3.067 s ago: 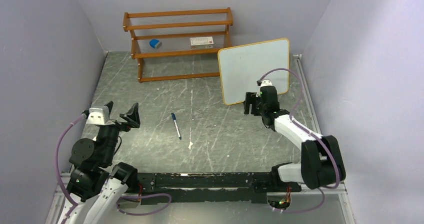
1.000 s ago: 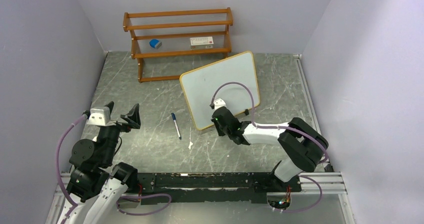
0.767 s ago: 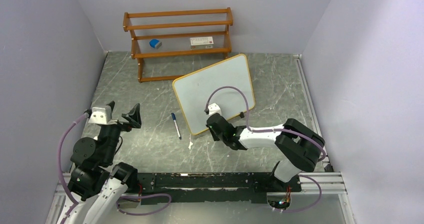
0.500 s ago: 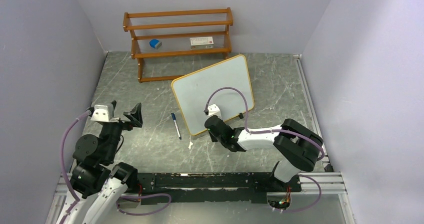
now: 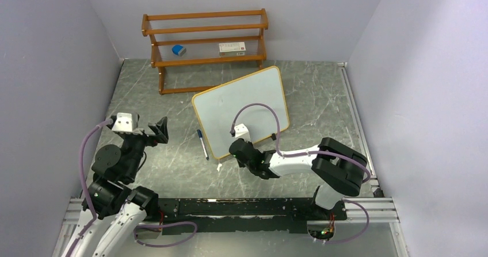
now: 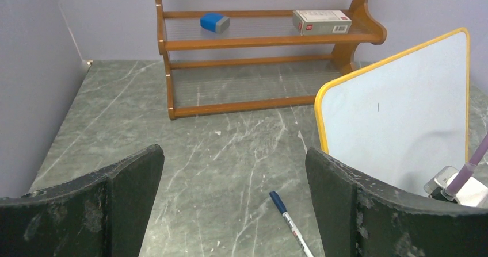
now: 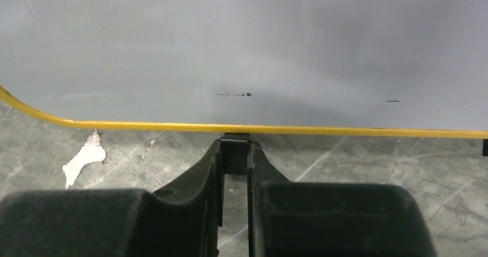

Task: Write a sentence on the whiteboard
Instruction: Move the whiteboard stand to the center of the board, then open the whiteboard marker at the center of the board.

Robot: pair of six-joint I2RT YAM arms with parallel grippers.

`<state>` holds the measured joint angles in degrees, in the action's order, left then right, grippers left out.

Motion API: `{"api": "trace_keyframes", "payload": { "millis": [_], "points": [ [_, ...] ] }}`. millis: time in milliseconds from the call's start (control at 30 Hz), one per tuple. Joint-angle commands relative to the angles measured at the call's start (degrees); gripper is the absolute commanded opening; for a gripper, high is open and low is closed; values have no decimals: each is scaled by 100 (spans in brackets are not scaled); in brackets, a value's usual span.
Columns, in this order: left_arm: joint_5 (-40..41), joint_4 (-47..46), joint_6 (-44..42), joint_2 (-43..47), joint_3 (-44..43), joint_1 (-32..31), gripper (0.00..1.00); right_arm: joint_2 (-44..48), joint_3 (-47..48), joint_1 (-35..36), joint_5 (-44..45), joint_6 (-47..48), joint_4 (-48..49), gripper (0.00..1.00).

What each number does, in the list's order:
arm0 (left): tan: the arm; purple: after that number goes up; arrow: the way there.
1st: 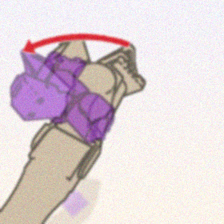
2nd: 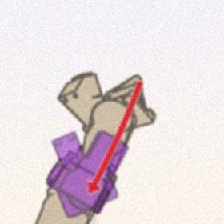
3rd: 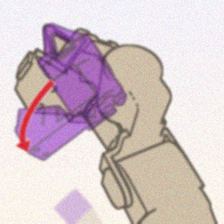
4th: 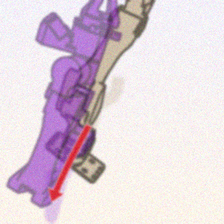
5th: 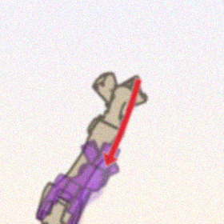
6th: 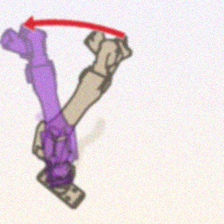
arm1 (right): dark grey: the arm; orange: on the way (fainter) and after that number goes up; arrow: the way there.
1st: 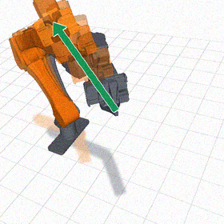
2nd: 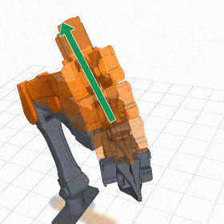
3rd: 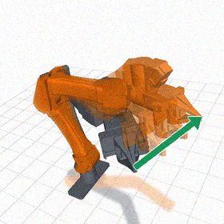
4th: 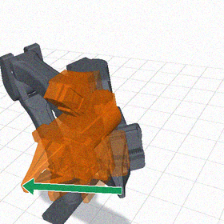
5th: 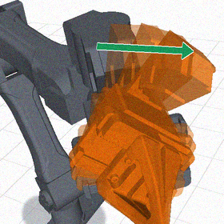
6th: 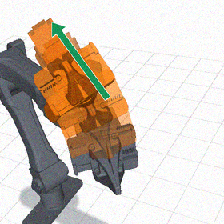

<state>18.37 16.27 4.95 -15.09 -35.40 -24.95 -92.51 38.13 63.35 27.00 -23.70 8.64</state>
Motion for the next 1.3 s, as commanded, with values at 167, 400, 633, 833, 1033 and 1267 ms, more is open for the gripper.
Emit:
{"api": "trace_keyframes", "payload": {
  "millis": [167, 400, 633, 833, 1033, 1267],
  "points": [
    [316, 315, 733, -730, -315, -27, 98, 141, 94, 72, 206, -215, 188, 32],
    [446, 899, 1856, -2081, -610, -25, 98, 969, -120, 71, 277, 38, 197, 56],
    [305, 1137, 2708, -3466, -756, -19, 98, 2011, -598, 57, 692, 382, 340, 64],
    [-284, 851, 2955, -4480, -672, -19, 93, 2642, -1060, 55, 1036, 584, 558, 67],
    [-633, 417, 3086, -5508, -661, -7, 83, 3014, -1398, 47, 1167, 751, 817, 69],
    [-1113, -132, 3206, -6415, -722, 80, 66, 3274, -1599, 46, 1219, 912, 936, 71]
  ]
}}
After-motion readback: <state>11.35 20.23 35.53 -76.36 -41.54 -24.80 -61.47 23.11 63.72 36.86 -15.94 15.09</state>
